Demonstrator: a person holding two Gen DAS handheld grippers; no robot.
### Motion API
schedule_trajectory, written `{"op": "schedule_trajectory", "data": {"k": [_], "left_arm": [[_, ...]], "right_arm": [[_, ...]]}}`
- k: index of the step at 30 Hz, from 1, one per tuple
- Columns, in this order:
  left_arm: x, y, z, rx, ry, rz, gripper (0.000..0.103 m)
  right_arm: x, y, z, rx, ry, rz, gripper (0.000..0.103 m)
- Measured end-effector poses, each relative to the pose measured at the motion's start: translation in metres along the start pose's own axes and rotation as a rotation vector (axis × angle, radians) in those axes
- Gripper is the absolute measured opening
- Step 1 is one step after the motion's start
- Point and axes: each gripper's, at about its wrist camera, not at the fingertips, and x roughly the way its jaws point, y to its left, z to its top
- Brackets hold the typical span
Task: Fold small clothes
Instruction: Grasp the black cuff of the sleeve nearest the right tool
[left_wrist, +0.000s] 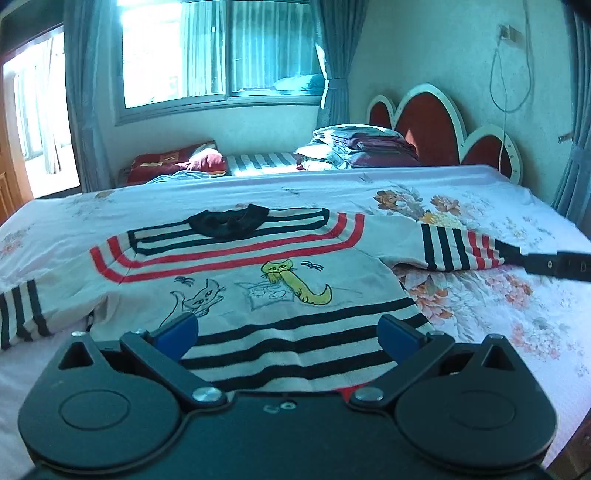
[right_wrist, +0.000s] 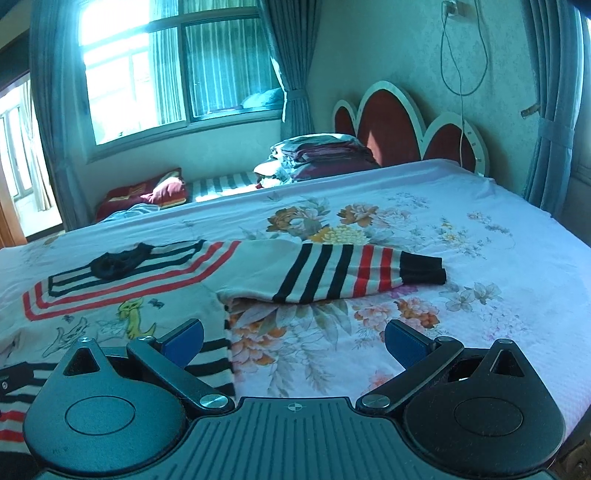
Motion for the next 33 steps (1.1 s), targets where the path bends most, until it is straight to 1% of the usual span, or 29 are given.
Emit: {"op": "schedule_trajectory", "data": {"k": [1, 3, 4, 7, 9, 10, 11, 12, 13, 18, 20, 21, 22, 25, 29, 30, 31, 32, 33], "left_arm": [[0.009, -0.004, 0.005, 0.007, 0.009, -0.003, 0.103], [0.029, -0.009, 0.019, -0.015, 0.034, -0.066, 0.103], [0.040, -0.012, 0.026, -0.029, 0.048, -0.084, 0.103], [0.073, -0.025, 0.044, -0.026, 0.074, -0.065, 0.102], [0.093, -0.035, 0.052, -0.019, 0.080, -0.046, 0.099], [0.101, -0.039, 0.055, -0.021, 0.084, -0.039, 0.099], [0.110, -0.042, 0.058, -0.026, 0.089, -0.031, 0.099], [0.117, -0.046, 0.060, -0.032, 0.095, -0.023, 0.099], [0.124, -0.049, 0.062, -0.036, 0.103, -0.018, 0.099], [0.154, -0.061, 0.069, -0.014, 0.145, 0.018, 0.100], [0.164, -0.064, 0.071, -0.009, 0.162, 0.029, 0.100], [0.168, -0.066, 0.073, -0.008, 0.167, 0.033, 0.100], [0.171, -0.067, 0.075, -0.007, 0.169, 0.037, 0.100], [0.179, -0.070, 0.082, -0.008, 0.170, 0.041, 0.100], [0.190, -0.069, 0.092, -0.037, 0.171, 0.029, 0.102], [0.191, -0.067, 0.093, -0.049, 0.178, 0.022, 0.103], [0.192, -0.064, 0.094, -0.060, 0.179, 0.027, 0.103], [0.192, -0.060, 0.094, -0.069, 0.180, 0.037, 0.103], [0.192, -0.055, 0.094, -0.077, 0.186, 0.044, 0.103]], "right_arm": [[0.013, -0.008, 0.005, 0.008, 0.005, -0.007, 0.103], [0.037, -0.026, 0.015, 0.028, 0.015, -0.015, 0.103], [0.050, -0.036, 0.021, 0.046, 0.017, -0.022, 0.103], [0.086, -0.071, 0.036, 0.107, 0.030, -0.048, 0.103], [0.108, -0.093, 0.042, 0.144, 0.038, -0.058, 0.102], [0.118, -0.103, 0.044, 0.163, 0.044, -0.068, 0.088], [0.128, -0.113, 0.046, 0.183, 0.056, -0.068, 0.076], [0.139, -0.123, 0.047, 0.209, 0.078, -0.071, 0.061], [0.151, -0.133, 0.046, 0.243, 0.100, -0.074, 0.061], [0.189, -0.173, 0.041, 0.383, 0.149, -0.063, 0.060], [0.200, -0.182, 0.037, 0.422, 0.168, -0.060, 0.053], [0.206, -0.187, 0.035, 0.441, 0.180, -0.056, 0.044], [0.211, -0.192, 0.033, 0.464, 0.190, -0.056, 0.039], [0.221, -0.203, 0.029, 0.517, 0.203, -0.052, 0.039], [0.230, -0.213, 0.029, 0.572, 0.189, -0.037, 0.038], [0.231, -0.213, 0.029, 0.577, 0.182, -0.044, 0.027], [0.231, -0.213, 0.029, 0.566, 0.181, -0.069, 0.011], [0.232, -0.213, 0.029, 0.560, 0.181, -0.078, 0.011], [0.232, -0.212, 0.030, 0.557, 0.175, -0.086, 0.008]]}}
